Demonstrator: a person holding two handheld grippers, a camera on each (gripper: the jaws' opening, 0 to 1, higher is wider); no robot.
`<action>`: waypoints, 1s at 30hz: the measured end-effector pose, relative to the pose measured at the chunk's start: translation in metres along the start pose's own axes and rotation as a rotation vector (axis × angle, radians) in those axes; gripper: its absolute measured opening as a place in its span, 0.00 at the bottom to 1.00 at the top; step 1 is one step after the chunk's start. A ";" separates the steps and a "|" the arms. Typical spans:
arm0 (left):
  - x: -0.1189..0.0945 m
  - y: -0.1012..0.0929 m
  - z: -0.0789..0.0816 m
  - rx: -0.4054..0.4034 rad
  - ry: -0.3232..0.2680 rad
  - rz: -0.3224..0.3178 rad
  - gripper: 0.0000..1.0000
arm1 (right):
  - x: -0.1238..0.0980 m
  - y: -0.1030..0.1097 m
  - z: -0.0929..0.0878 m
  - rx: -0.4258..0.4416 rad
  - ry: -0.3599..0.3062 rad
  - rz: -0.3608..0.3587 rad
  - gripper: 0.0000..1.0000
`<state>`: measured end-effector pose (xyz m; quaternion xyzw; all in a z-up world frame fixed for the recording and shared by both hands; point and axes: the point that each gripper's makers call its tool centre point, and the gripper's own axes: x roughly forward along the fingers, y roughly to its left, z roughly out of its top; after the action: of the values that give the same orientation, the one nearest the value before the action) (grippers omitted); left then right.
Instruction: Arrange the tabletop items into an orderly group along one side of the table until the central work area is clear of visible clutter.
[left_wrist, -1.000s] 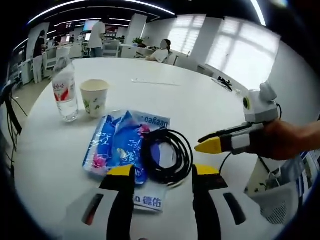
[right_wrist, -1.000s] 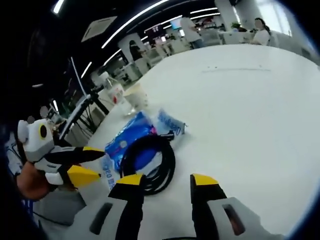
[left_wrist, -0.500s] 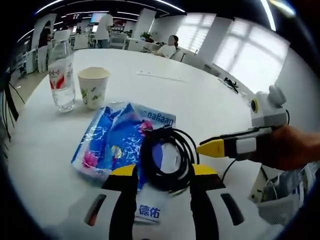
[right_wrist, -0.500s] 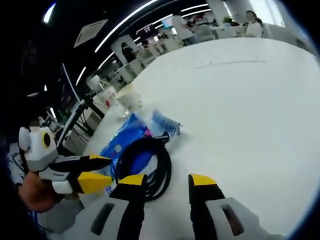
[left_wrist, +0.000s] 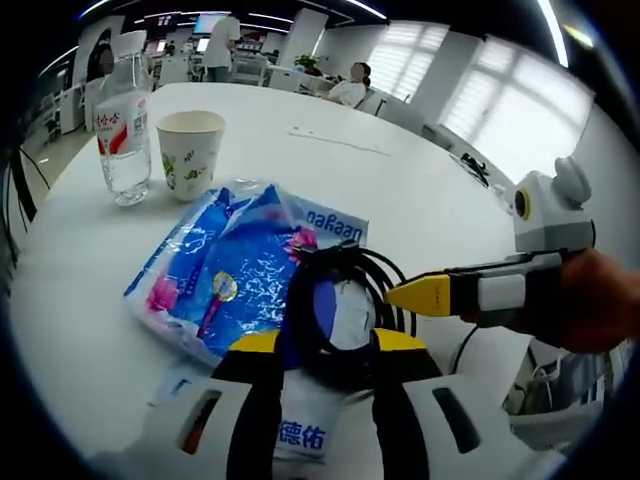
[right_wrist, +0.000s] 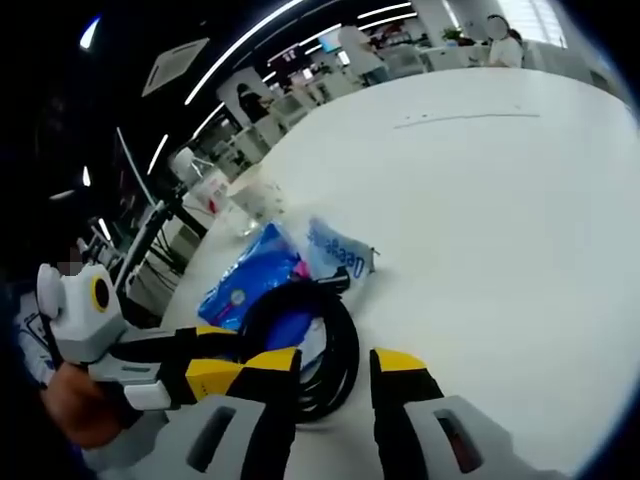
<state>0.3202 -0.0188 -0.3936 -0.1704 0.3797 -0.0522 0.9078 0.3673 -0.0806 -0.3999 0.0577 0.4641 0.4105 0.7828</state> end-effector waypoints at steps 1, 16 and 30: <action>0.000 0.000 -0.001 0.002 -0.001 0.006 0.27 | 0.000 0.002 -0.001 0.001 0.003 0.004 0.24; -0.003 0.003 0.000 -0.054 -0.023 0.033 0.03 | -0.018 0.009 -0.005 -0.030 -0.049 -0.010 0.03; -0.016 -0.011 0.002 -0.016 -0.028 0.019 0.03 | -0.032 0.003 -0.006 -0.005 -0.086 0.003 0.03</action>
<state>0.3103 -0.0253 -0.3774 -0.1747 0.3691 -0.0380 0.9120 0.3533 -0.1025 -0.3802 0.0739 0.4291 0.4101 0.8014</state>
